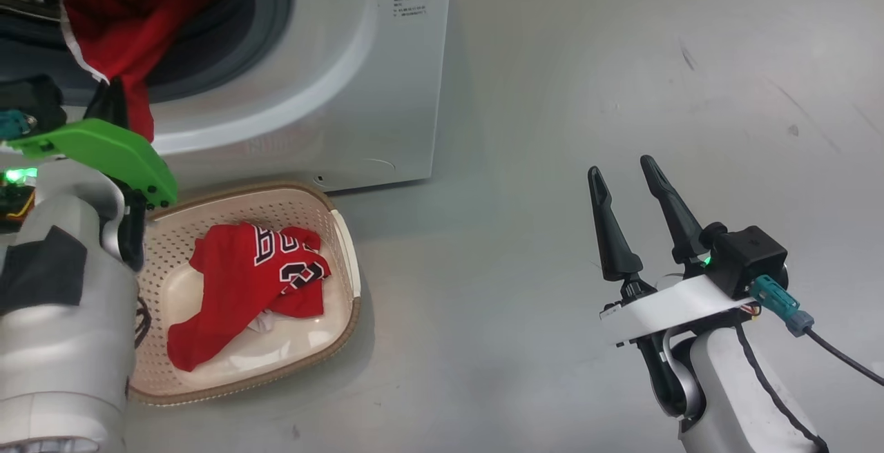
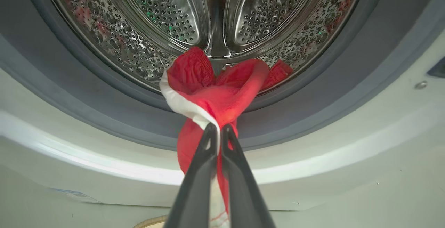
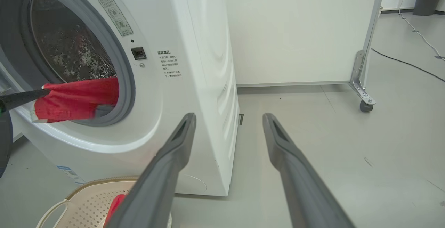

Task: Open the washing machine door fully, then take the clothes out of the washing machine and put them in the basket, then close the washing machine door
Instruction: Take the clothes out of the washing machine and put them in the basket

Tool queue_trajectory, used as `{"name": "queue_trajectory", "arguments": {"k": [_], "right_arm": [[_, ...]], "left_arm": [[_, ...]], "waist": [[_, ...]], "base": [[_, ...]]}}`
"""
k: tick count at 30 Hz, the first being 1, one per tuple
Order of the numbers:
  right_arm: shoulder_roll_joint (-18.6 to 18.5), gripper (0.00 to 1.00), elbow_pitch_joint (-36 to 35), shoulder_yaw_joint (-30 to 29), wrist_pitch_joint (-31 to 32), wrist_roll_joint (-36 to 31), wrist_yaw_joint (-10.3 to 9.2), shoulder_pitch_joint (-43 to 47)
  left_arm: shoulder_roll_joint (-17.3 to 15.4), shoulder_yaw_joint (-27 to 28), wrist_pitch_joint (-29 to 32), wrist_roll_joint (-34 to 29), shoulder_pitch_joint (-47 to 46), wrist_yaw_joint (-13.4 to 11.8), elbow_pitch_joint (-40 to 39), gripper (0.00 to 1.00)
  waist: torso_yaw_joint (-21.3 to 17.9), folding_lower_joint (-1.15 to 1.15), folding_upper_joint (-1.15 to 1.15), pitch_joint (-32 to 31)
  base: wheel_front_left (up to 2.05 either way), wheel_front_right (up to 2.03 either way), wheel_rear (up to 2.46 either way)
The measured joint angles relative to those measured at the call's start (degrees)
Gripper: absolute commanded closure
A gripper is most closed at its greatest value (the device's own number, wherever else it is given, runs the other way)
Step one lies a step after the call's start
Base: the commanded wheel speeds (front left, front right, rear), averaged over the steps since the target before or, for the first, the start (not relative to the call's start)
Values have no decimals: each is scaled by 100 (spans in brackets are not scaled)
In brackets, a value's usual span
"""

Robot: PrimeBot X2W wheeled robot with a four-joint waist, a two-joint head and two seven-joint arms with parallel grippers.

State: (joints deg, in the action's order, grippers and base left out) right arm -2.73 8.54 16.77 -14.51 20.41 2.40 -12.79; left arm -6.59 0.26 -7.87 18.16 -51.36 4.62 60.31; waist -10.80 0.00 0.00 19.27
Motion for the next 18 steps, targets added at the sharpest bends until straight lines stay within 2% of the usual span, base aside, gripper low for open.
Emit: {"name": "queue_trajectory", "arguments": {"k": [8,18], "right_arm": [[-1,0,99,-76,0,-14,9,200],[-1,0,130,-118,0,-14,58,441]], "left_arm": [[15,-174,-467,-169,431,88,-20,100],[47,-264,-609,-212,901,132,-333,100]], "waist": [[235,0,0,-421],[483,0,0,-948]], "base": [[0,0,0],[0,0,0]]}}
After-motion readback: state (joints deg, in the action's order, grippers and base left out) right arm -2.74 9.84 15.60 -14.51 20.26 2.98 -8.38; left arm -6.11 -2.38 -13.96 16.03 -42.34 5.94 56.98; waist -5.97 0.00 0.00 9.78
